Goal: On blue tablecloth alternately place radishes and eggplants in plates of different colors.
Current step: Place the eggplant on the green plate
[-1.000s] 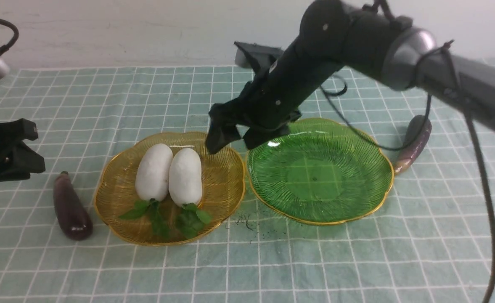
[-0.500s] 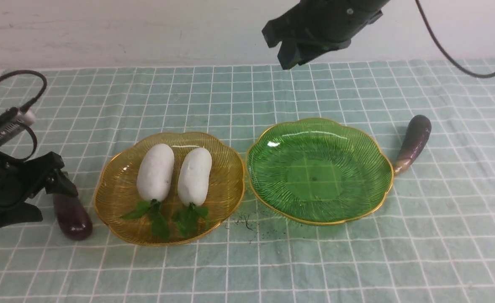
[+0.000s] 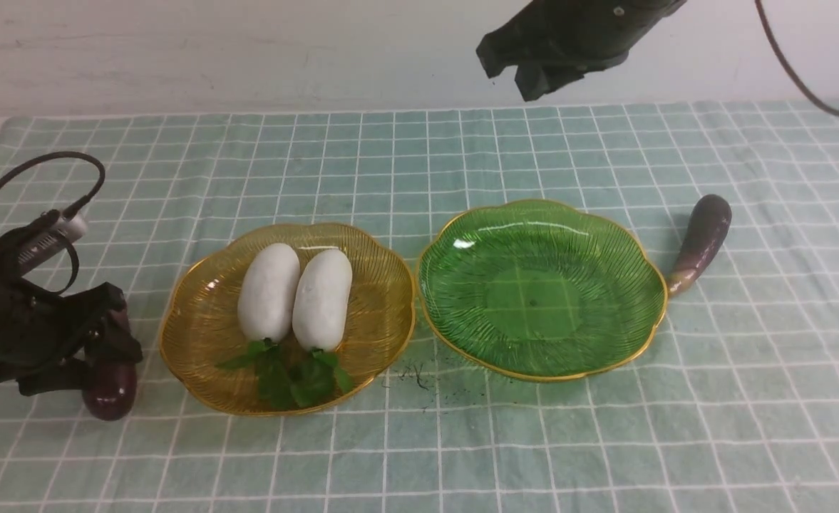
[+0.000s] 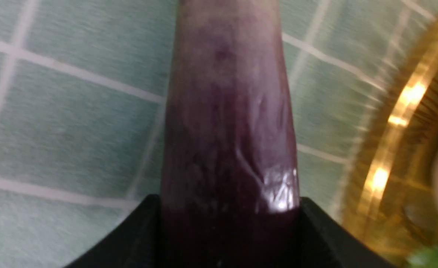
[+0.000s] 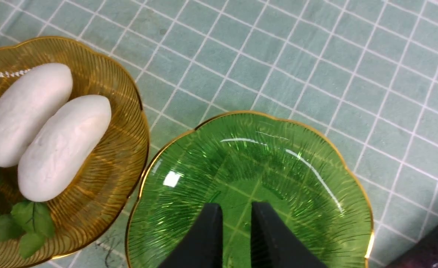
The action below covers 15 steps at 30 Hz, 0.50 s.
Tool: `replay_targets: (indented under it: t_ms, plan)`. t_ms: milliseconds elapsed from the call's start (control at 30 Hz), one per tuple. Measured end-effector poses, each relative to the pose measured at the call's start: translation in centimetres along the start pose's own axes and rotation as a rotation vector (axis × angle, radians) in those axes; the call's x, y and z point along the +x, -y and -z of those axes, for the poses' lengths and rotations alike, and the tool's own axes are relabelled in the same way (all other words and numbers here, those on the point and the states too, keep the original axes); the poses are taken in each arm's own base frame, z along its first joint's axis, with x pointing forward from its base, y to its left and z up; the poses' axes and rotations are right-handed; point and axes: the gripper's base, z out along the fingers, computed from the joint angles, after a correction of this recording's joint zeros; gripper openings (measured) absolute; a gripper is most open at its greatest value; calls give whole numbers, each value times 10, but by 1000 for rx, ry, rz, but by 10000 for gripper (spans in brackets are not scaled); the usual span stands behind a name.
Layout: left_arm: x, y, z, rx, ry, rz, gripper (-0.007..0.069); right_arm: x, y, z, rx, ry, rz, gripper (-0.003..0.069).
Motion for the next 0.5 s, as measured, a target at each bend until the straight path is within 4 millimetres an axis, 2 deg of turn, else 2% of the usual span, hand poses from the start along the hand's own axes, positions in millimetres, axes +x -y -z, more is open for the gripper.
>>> replay_targets:
  t_ms: [100, 167, 200, 267, 300, 333, 400, 467, 500]
  plan:
    - [-5, 8, 13, 21, 9, -27, 381, 0, 9, 7, 23, 12, -18, 106]
    - [-13, 26, 41, 57, 42, -88, 381, 0, 35, 21, 78, 38, -77, 106]
    - [-12, 27, 42, 60, 41, -91, 381, 0, 35, 21, 78, 38, -77, 106]
    - [-18, 54, 72, 93, 95, -174, 381, 5, 74, 37, 150, 63, -183, 106]
    - [-17, 80, 91, 121, 133, -252, 381, 9, 94, 43, 185, 69, -241, 106]
    - [-16, 95, 98, 140, 148, -295, 381, 13, 113, 46, 212, 71, -297, 106]
    - [-11, 122, 108, 173, 164, -373, 381, 20, 138, 49, 235, 70, -372, 106]
    - [1, 169, 113, 237, 170, -496, 381, 30, 165, 50, 221, 69, -474, 107]
    - [4, 177, 112, 246, 166, -511, 381, 33, 172, 50, 221, 70, -496, 108]
